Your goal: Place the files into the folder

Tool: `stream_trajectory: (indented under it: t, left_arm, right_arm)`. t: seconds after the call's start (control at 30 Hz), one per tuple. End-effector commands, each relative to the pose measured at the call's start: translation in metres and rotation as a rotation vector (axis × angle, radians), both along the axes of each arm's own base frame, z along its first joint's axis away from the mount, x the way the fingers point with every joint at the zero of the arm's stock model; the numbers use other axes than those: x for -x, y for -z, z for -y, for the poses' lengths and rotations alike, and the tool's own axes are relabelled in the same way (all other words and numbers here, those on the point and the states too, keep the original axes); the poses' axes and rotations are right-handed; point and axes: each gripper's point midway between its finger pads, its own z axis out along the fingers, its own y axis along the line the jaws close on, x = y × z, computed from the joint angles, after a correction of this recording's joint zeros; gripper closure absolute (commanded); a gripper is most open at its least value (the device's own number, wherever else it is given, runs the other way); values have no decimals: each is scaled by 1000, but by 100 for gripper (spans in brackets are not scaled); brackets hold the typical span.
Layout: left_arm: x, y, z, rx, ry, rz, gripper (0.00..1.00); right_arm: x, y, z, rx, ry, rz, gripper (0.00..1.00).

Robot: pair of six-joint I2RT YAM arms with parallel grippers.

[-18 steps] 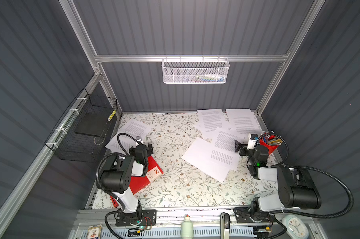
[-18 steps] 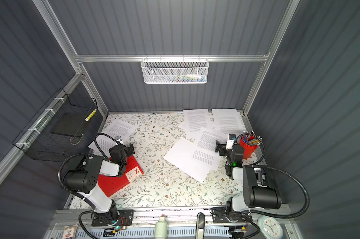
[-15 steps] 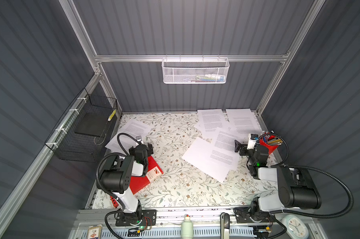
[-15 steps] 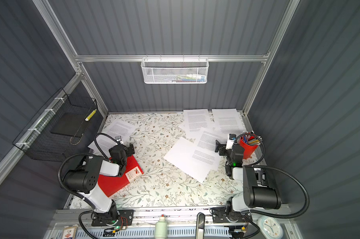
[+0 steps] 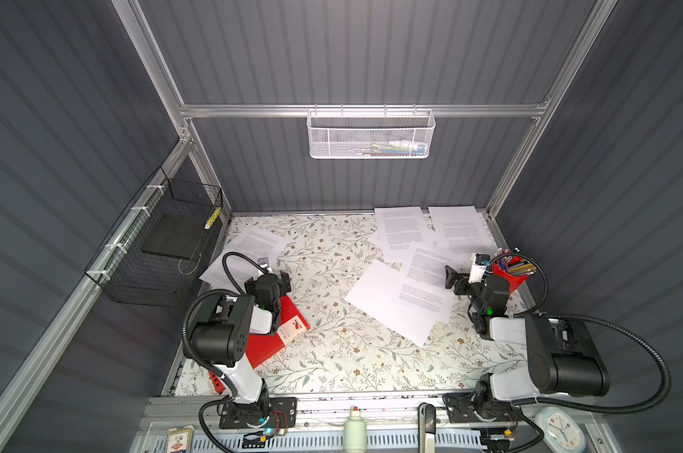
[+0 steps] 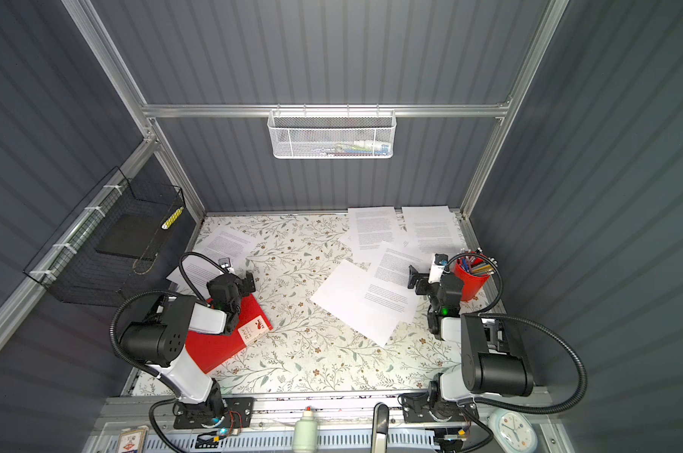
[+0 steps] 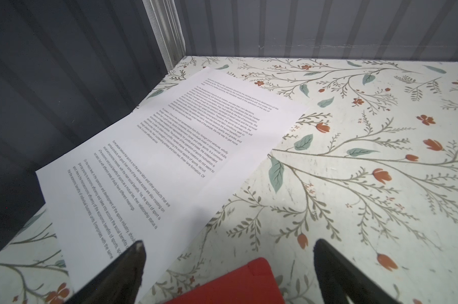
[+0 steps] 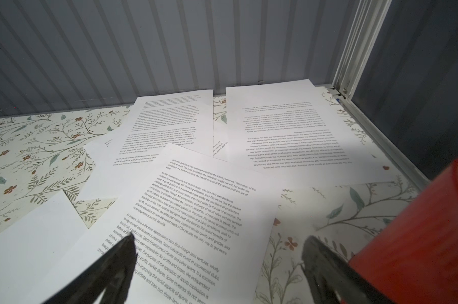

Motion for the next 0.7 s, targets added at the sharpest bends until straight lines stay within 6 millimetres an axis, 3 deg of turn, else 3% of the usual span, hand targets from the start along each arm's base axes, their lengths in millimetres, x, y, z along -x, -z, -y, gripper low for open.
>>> stream_trajectory:
  t: [0.0,0.17,0.33,0.4,0.5,0.6,0.67]
  left_arm:
    - [-3,-2,0,-11,9,6,0]
    - [-3,-3,0,-11,11,7,0]
    - [-5,-35,3,-63,-35,-71,0]
    - [-1,-54,16,-33,-53,-107,0]
    - [23,-75,32,81,-132,-140,0]
    - [59,-77,34,251,-243,-255,0]
    - [92,-70,29,290,-325,-343,0]
  right_arm:
    - [0,-5,0,-2,-2,21,1]
    - [0,-5,1,-2,-1,22,1]
    - [1,-8,3,1,21,32,1]
    - [4,-22,8,37,93,33,1]
    - [-1,-47,8,64,155,-32,1]
    - [-8,-74,15,-155,255,-46,1]
    - [-16,-80,18,-333,293,-20,1]
